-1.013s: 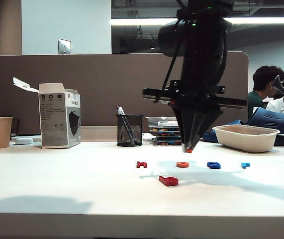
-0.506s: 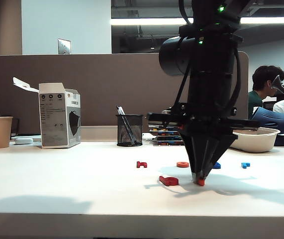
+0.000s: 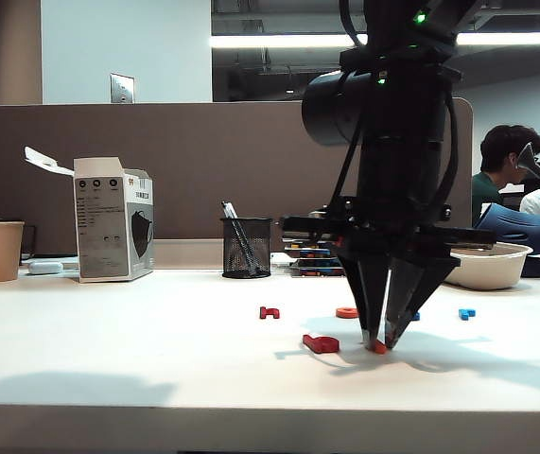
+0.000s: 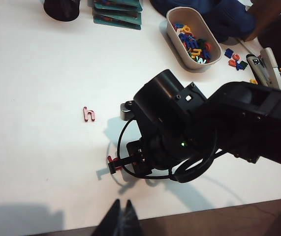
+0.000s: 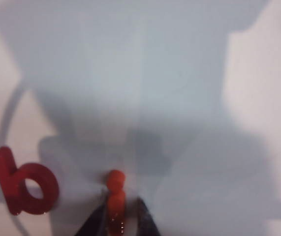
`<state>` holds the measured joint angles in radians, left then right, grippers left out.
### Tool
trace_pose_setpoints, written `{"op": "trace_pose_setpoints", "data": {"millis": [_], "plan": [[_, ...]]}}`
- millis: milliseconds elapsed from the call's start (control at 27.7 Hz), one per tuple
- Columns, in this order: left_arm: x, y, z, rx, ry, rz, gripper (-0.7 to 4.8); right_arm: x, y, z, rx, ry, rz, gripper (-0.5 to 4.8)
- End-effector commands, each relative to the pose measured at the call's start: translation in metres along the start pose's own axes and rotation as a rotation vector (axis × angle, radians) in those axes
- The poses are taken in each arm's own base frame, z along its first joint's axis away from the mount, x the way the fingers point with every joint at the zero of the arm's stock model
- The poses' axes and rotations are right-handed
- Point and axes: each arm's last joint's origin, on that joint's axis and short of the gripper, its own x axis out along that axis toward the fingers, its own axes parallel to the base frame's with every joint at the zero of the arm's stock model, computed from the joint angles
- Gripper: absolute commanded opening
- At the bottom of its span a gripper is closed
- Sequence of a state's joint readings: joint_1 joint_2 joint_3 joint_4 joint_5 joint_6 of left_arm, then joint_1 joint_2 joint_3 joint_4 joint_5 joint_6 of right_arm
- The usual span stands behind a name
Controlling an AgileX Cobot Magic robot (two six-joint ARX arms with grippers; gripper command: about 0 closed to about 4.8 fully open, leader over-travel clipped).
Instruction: Select the appropriate letters from the row of letter magnets placed on the table to arrange into the word "big".
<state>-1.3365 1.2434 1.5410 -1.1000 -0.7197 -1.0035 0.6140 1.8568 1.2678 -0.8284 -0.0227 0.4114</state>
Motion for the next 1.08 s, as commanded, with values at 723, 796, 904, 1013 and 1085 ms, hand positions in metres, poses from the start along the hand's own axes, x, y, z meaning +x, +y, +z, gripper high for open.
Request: {"op": "trace_pose_setpoints", "data": {"millis": [723, 796, 904, 1013, 1085], "plan": [[-0.001, 0.000, 0.001, -0.002, -0.010, 0.001, -0.05, -0.034, -0.002, 0.001, 0.003, -0.085, 0.015, 1.59], [-0.001, 0.000, 0.001, -0.002, -0.010, 0.001, -0.05, -0.043, -0.009, 0.011, 0.013, -0.132, -0.013, 1.59], [-0.001, 0.000, 0.001, -0.002, -0.010, 0.001, -0.05, -0.056, -0.027, 0.026, 0.074, -0.184, -0.022, 1.70], [-0.001, 0.000, 0.001, -0.002, -0.010, 0.001, -0.05, -0.067, -0.042, 0.039, 0.117, -0.234, -0.020, 2.17], [-0.001, 0.000, 0.001, -0.002, -0.010, 0.001, -0.05, -0.069, -0.047, 0.044, 0.110, -0.275, -0.016, 2.17]]}}
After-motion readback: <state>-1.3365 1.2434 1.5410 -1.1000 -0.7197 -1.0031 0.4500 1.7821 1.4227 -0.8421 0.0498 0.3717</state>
